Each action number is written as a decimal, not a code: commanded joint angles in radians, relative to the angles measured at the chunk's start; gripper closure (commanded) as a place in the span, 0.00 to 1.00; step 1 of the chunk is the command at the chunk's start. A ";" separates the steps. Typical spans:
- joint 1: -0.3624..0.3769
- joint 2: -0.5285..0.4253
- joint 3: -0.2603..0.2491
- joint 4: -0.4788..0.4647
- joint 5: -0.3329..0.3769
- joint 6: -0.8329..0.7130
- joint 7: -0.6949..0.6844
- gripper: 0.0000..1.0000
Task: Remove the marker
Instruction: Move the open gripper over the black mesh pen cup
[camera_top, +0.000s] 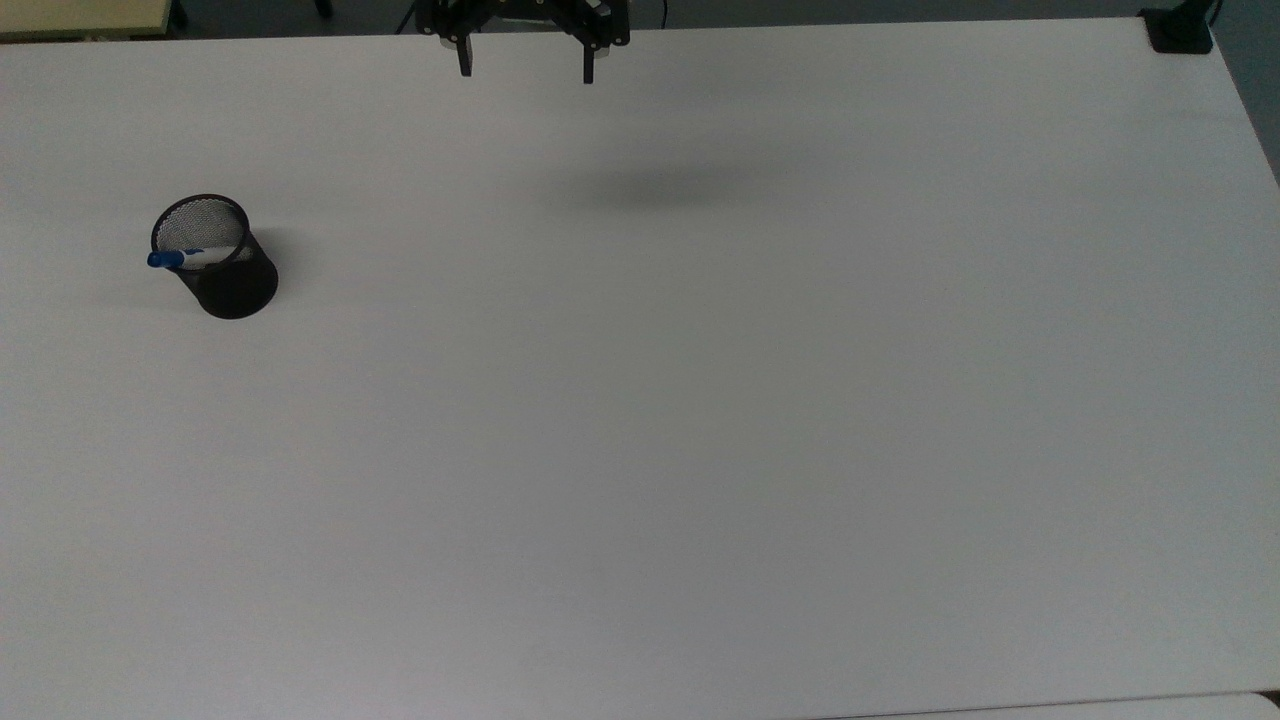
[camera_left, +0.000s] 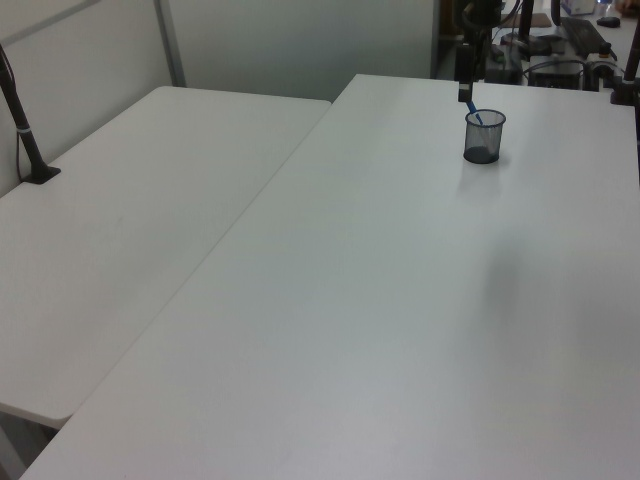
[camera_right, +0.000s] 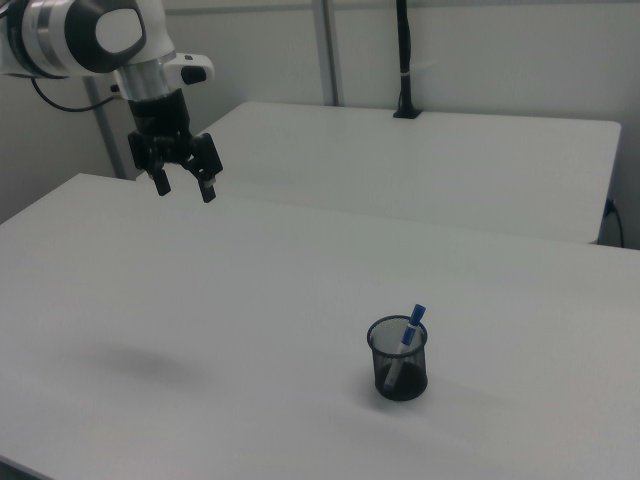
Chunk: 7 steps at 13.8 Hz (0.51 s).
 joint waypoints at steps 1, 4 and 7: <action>-0.010 -0.013 -0.003 -0.017 0.013 -0.008 -0.016 0.00; -0.015 -0.011 -0.003 -0.015 0.013 -0.008 -0.016 0.00; -0.021 -0.006 -0.003 -0.013 0.007 0.001 -0.045 0.00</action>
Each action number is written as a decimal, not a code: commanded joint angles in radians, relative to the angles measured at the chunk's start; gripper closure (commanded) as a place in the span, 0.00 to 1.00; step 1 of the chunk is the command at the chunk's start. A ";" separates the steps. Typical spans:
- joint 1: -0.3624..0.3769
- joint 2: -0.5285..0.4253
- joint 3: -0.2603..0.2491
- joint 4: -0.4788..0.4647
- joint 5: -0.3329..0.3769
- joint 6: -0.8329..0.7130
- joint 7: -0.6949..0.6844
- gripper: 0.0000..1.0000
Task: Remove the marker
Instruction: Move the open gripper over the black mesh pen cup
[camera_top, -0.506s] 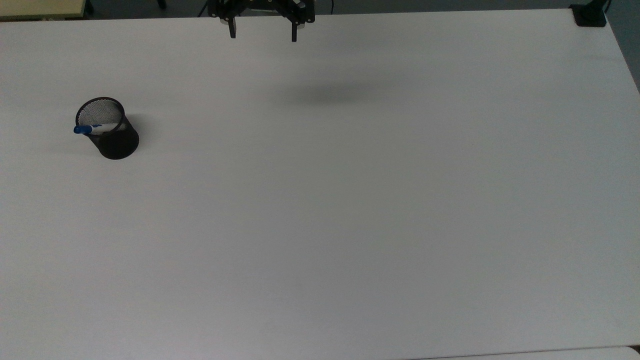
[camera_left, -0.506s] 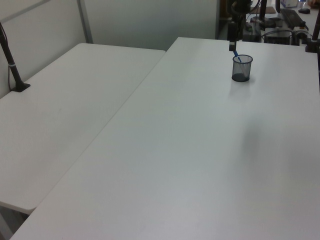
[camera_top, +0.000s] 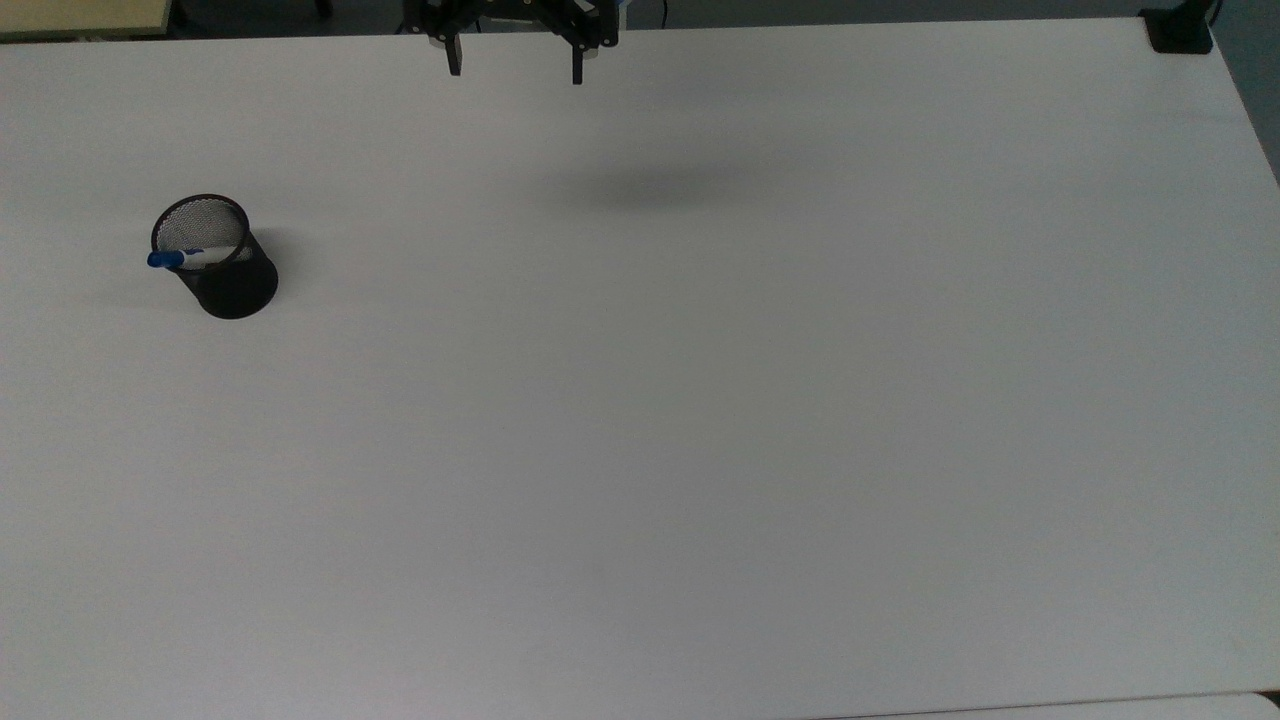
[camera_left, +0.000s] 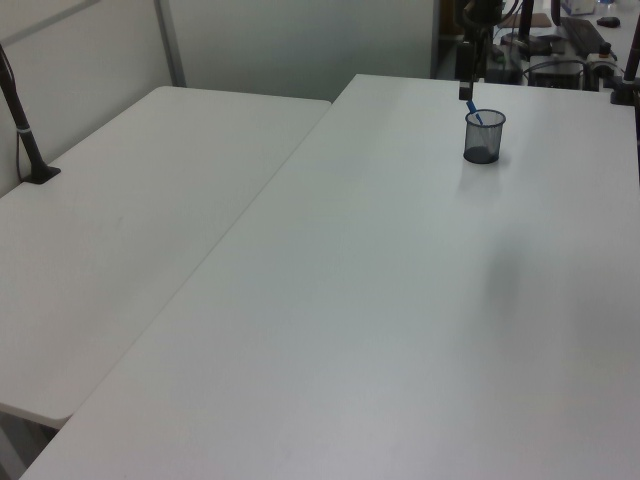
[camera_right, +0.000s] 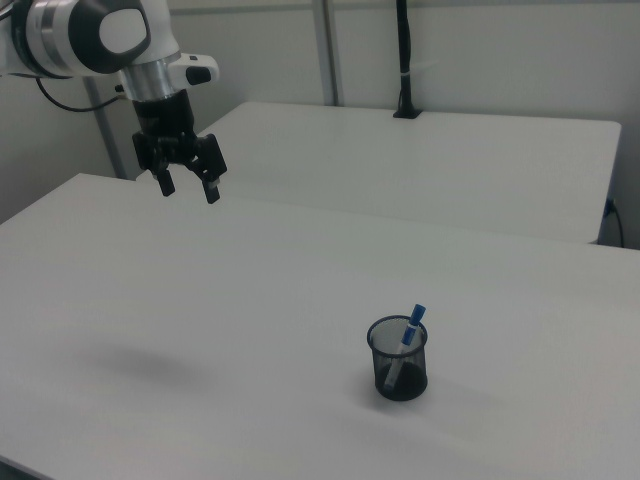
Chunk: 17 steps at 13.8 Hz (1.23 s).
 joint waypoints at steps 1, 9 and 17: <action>-0.030 -0.005 -0.003 -0.015 0.002 0.018 -0.089 0.00; -0.362 0.113 -0.012 -0.020 0.001 0.192 -0.347 0.04; -0.469 0.296 -0.038 -0.018 -0.033 0.467 -0.371 0.26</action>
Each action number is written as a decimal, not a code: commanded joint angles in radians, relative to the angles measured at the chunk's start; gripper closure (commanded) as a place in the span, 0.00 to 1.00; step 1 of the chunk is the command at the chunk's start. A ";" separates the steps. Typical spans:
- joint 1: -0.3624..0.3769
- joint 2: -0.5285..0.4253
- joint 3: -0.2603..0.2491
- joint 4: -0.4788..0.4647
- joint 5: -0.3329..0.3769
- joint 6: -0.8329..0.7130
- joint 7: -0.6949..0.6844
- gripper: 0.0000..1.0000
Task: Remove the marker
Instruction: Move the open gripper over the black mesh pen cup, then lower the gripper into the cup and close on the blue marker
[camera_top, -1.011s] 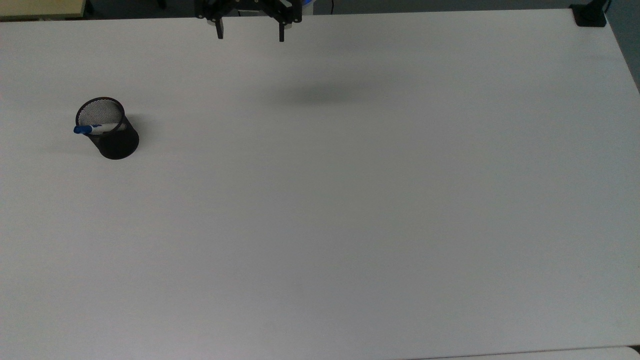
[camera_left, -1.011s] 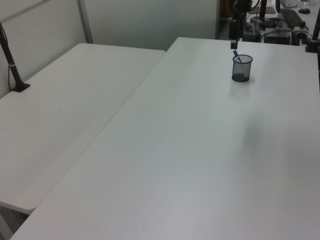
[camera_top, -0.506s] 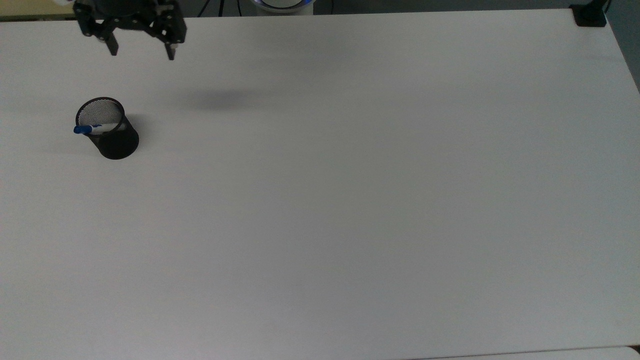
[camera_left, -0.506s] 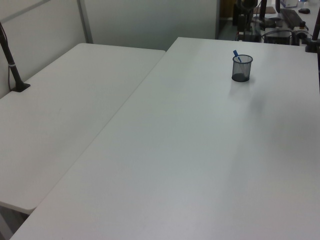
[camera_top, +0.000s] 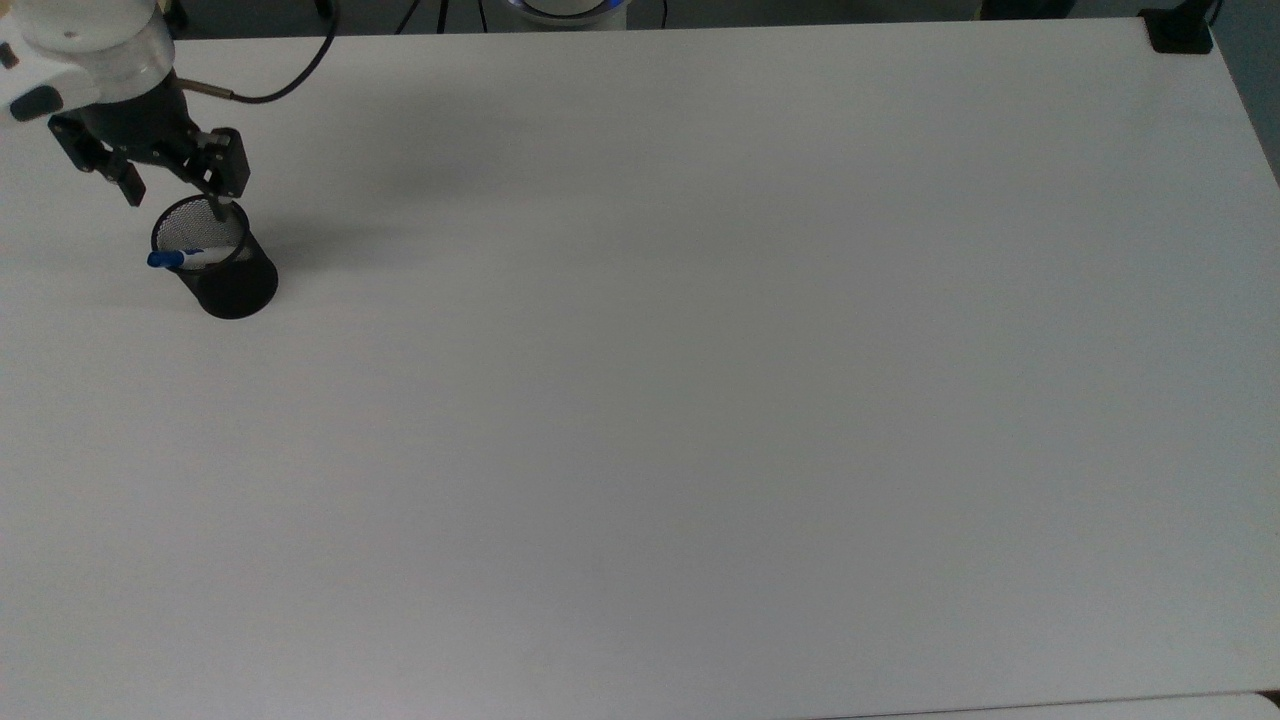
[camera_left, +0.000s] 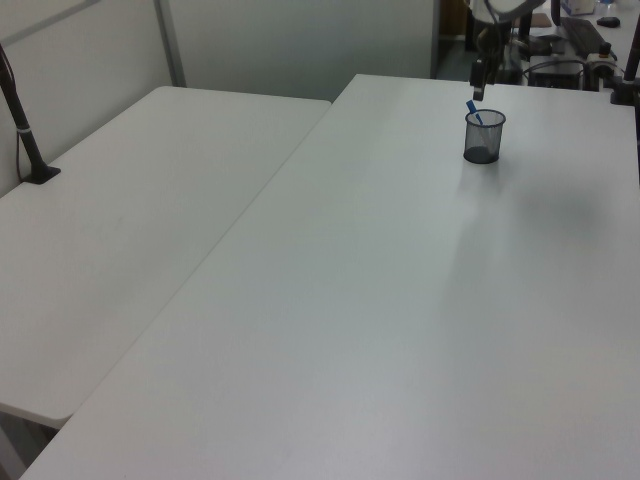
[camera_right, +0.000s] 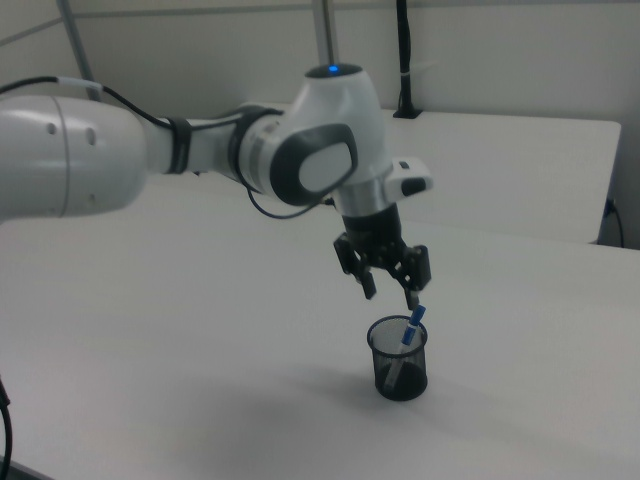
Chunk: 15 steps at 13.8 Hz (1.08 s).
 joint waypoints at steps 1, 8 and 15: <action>0.006 0.037 -0.028 -0.002 -0.012 0.089 -0.012 0.27; 0.008 0.080 -0.028 -0.002 0.007 0.175 0.002 0.68; 0.008 0.080 -0.028 -0.004 0.007 0.172 0.002 0.84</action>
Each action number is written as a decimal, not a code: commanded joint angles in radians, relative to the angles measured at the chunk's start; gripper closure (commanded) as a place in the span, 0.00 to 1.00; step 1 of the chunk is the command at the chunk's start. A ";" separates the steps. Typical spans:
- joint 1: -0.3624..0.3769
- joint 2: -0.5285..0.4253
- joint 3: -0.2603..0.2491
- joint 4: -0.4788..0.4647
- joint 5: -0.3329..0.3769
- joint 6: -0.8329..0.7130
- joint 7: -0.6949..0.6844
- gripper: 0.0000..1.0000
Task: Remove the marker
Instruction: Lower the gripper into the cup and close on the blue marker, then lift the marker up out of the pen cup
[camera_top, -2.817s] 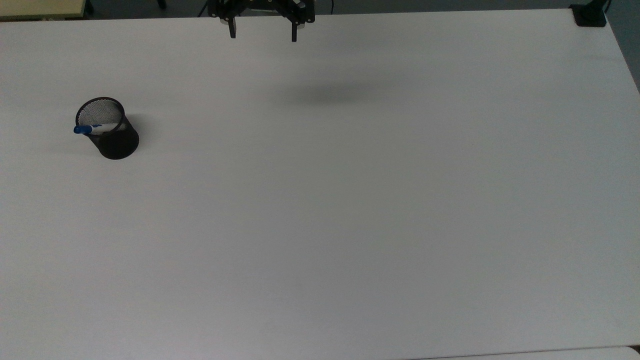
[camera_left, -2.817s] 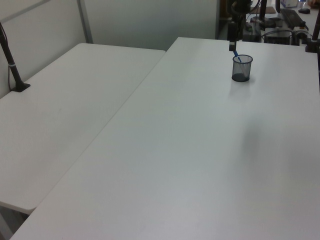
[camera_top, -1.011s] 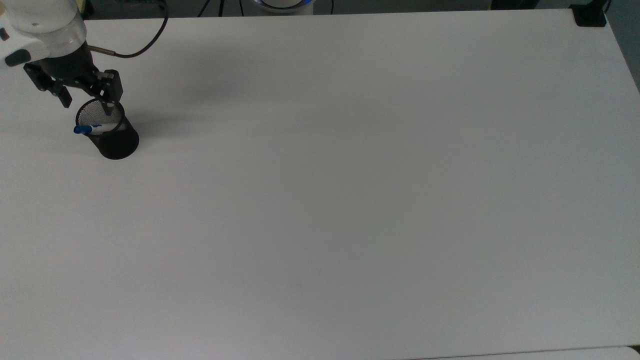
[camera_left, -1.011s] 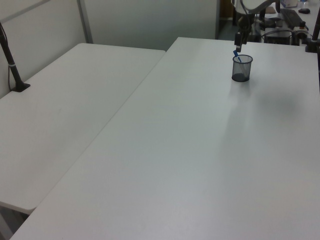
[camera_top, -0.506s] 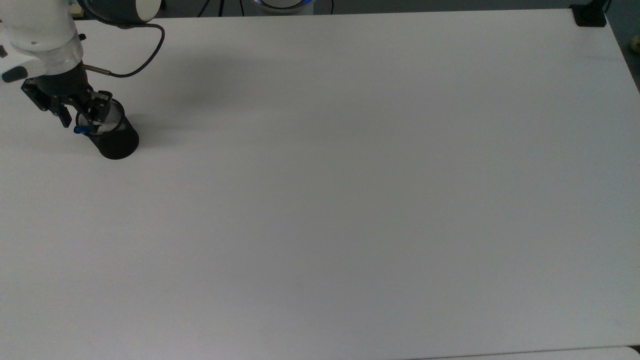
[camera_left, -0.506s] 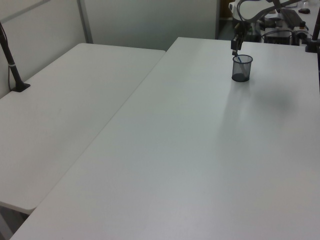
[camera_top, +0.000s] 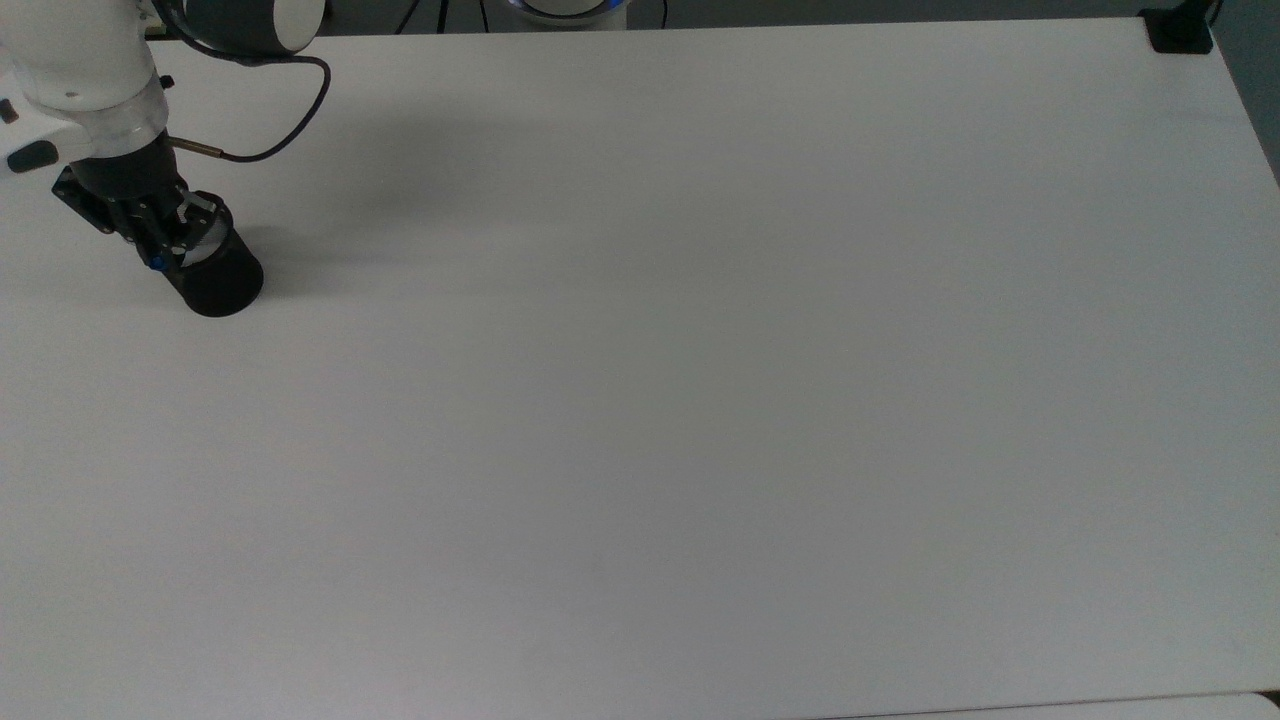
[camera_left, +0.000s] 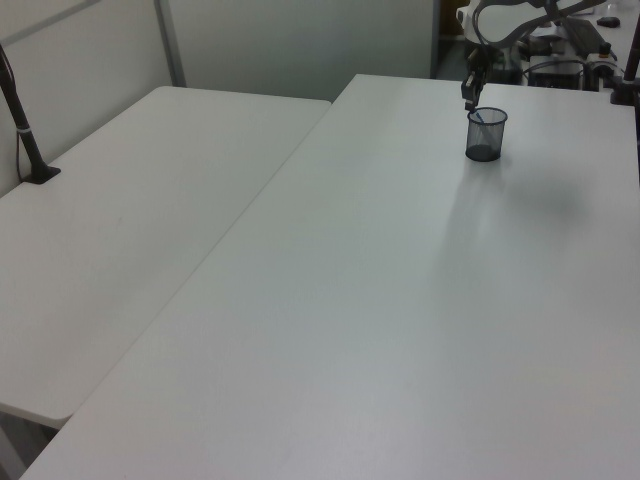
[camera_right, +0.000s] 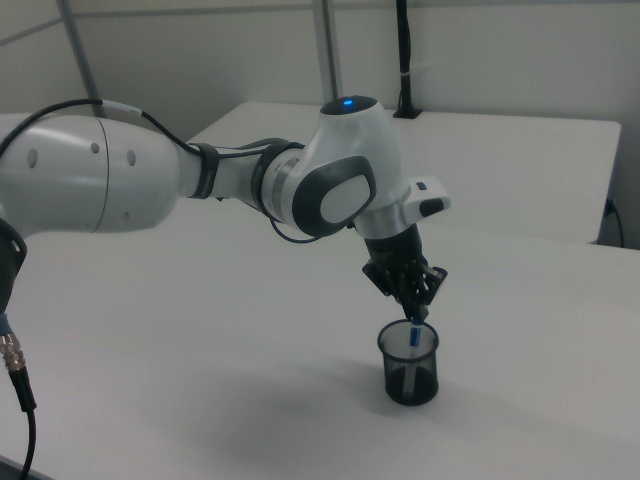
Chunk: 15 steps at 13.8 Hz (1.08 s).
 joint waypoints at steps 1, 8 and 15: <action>0.011 -0.003 -0.011 -0.004 0.007 0.016 0.002 0.84; 0.022 -0.096 -0.004 0.005 0.018 -0.063 0.069 0.90; 0.082 -0.198 0.005 0.125 0.017 -0.343 0.075 0.89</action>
